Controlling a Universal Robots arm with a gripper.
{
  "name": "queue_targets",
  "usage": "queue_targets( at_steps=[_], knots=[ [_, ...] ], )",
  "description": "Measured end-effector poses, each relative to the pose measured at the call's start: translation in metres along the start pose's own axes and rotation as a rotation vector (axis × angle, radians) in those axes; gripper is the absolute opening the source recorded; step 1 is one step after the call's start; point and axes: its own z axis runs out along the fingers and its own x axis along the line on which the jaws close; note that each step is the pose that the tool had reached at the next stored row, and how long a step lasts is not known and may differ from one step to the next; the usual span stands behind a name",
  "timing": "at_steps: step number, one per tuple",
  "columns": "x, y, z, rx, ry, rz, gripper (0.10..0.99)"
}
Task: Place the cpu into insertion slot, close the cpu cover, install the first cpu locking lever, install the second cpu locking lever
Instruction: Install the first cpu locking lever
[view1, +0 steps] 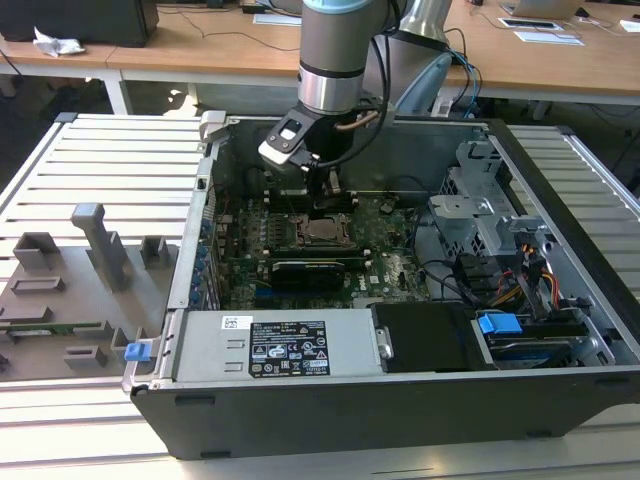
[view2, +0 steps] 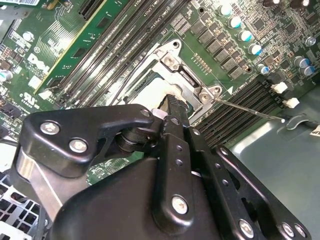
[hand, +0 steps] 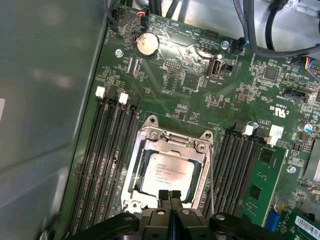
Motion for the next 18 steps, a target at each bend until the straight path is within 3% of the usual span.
queue_targets(
  at_steps=[18],
  knots=[
    [0.0,0.0,0.0,-0.004,-0.0031,-0.089,0.106]
  ],
)
